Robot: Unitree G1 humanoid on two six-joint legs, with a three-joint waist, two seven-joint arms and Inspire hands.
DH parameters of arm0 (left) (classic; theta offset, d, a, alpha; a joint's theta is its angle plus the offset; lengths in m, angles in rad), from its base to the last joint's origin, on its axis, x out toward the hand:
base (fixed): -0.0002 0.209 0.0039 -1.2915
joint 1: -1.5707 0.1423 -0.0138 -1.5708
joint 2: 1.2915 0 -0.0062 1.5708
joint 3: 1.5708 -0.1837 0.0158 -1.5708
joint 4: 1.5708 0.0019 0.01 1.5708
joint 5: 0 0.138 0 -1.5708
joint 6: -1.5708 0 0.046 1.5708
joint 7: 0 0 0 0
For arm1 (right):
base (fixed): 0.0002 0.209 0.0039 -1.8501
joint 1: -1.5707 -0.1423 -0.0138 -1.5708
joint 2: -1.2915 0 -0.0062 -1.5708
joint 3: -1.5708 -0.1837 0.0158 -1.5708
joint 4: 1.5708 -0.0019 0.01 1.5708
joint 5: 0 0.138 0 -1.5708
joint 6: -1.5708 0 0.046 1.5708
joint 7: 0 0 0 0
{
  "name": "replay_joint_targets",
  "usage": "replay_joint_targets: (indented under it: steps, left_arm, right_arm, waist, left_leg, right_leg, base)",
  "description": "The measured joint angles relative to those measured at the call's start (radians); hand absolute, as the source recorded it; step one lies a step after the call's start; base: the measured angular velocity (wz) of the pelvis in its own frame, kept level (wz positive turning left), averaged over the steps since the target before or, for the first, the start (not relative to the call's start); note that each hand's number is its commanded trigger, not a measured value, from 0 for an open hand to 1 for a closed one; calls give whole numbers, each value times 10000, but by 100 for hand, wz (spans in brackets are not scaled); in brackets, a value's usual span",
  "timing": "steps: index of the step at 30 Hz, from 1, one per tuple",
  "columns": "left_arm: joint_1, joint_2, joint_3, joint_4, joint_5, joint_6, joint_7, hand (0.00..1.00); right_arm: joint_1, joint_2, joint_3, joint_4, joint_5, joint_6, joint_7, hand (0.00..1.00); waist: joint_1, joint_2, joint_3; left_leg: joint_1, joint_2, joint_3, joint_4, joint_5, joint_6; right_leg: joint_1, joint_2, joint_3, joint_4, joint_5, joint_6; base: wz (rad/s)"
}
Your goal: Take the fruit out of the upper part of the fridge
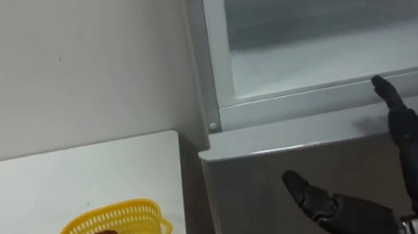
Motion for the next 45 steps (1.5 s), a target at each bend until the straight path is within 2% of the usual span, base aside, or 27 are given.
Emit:
replay_joint_targets:
  steps: [3,6,7,9,10,12,13,15,18,21,23,29,32,35,37,38,40,43,45]
  left_arm:
    - [32,-48,-16,-52,12,16,20,0]
    - [147,-75,-161,-103,3,66,377,0]
    - [179,-110,-223,-96,4,76,537,0]
    - [178,-194,-213,-92,4,73,788,0]
    - [186,-269,-213,-48,-10,45,882,0]
    - [235,-384,-215,15,-27,40,886,0]
    - [222,-428,-216,4,-42,36,886,0]
    - [169,-393,-198,1,-122,15,946,0]
    - [169,-346,-274,-6,-490,-57,1065,0]
    - [226,-335,-414,-162,-679,-216,1062,0]
    - [276,-325,-525,-204,-873,-228,1064,0]
    - [343,-313,-413,-385,-1228,-224,1010,0]
    - [278,-337,-203,-362,-1193,-223,921,0]
    - [206,-364,349,-343,-1127,-166,603,0]
    - [154,-364,436,-287,-983,68,461,0]
    - [128,-354,460,-282,-985,145,397,0]
    - [-37,-316,619,-102,-991,427,276,0]
    - [-181,-255,613,220,-988,592,145,0]
    - [-149,-263,614,237,-992,664,89,0]
  right_arm:
    - [4,111,-3,431,382,-427,-180,0]
    - [355,392,102,1250,1025,-851,-413,0]
    - [668,522,183,1731,1544,-663,-373,0]
    - [1174,861,234,2791,2359,41,-302,0]
    - [1589,1073,229,3439,2791,695,-298,0]
    - [2194,1240,248,3946,3398,1154,-365,0]
    - [2493,1238,266,4087,3688,1218,-521,0]
    - [2689,1238,327,4094,4028,1223,-823,0]
    - [2630,1219,363,4084,4463,1151,-1308,0]
    - [2508,1177,401,4301,5297,824,-1672,0]
    - [2399,1146,398,4635,6095,757,-1924,0]
    - [2084,1154,360,7682,7501,762,-1895,0]
    - [1879,1153,279,9525,7494,865,-1289,0]
    - [1516,1072,-188,11426,7132,1220,-419,0]
    - [1149,814,-202,12610,6346,1785,138,0]
    - [1075,771,-183,12848,6056,1903,294,0]
    - [723,662,31,13852,5195,2395,856,0]
    - [282,661,168,14672,4979,2970,1440,0]
    - [6,663,123,14779,5148,3176,1673,0]
  waist:
    - [-24,-5,-14]
    - [-248,-1,-28]
    - [-275,4,-34]
    - [-264,3,-37]
    - [-257,40,-17]
    - [-305,146,-15]
    - [-333,283,16]
    - [-404,338,50]
    - [-529,126,55]
    - [-514,-32,96]
    - [-529,-54,99]
    - [-581,60,62]
    - [-735,76,51]
    - [-789,43,50]
    - [-742,-20,81]
    - [-730,-52,100]
    - [-495,-176,159]
    - [-240,-384,161]
    - [-180,-408,174]
  left_leg:
    - [-5,8,-23,140,-45,10]
    - [26,4,-131,333,-124,41]
    - [59,-7,-130,339,-134,51]
    - [61,-34,-134,333,-137,60]
    - [54,-50,-125,328,-136,64]
    - [-1,-58,-70,328,-135,71]
    - [-48,-54,18,325,-126,75]
    - [-83,-50,137,282,-59,64]
    - [-66,-48,155,269,-27,34]
    - [-49,-9,241,238,-21,17]
    - [-52,5,295,169,-23,16]
    - [-102,-52,119,75,-47,42]
    - [-106,-51,40,-29,-47,40]
    - [-17,-48,1,-79,-47,32]
    - [-31,-65,8,-71,-51,34]
    - [-34,-69,11,-62,-51,34]
    - [-60,-82,26,-25,-49,31]
    - [-58,-83,21,31,-52,31]
    - [-101,-83,20,80,-65,46]
  right_leg:
    - [58,-9,-31,11,0,1]
    - [220,-25,-61,17,1,3]
    - [237,-35,-29,28,3,7]
    - [223,-52,9,33,11,21]
    - [184,-54,82,59,7,26]
    - [93,-59,150,87,10,31]
    - [-43,-63,216,192,-3,43]
    - [-201,-76,265,302,-60,26]
    - [-323,-69,309,355,-183,18]
    - [-270,13,484,168,-136,11]
    - [-234,39,470,-9,-39,16]
    - [-131,10,376,-144,30,43]
    - [-96,7,240,-164,29,45]
    - [-12,6,204,-150,1,65]
    - [-28,-5,204,-154,-7,65]
    - [-32,-8,210,-158,-11,63]
    - [-132,-19,234,-166,-71,51]
    - [-127,-33,226,-163,-127,52]
    - [-138,-31,225,-170,-118,61]
  base:
    - [2]
    - [10]
    - [0]
    - [-6]
    - [-8]
    - [-15]
    - [-19]
    - [-17]
    - [-3]
    - [-5]
    - [-4]
    - [5]
    - [11]
    - [5]
    - [-4]
    - [-5]
    - [-6]
    - [2]
    - [2]
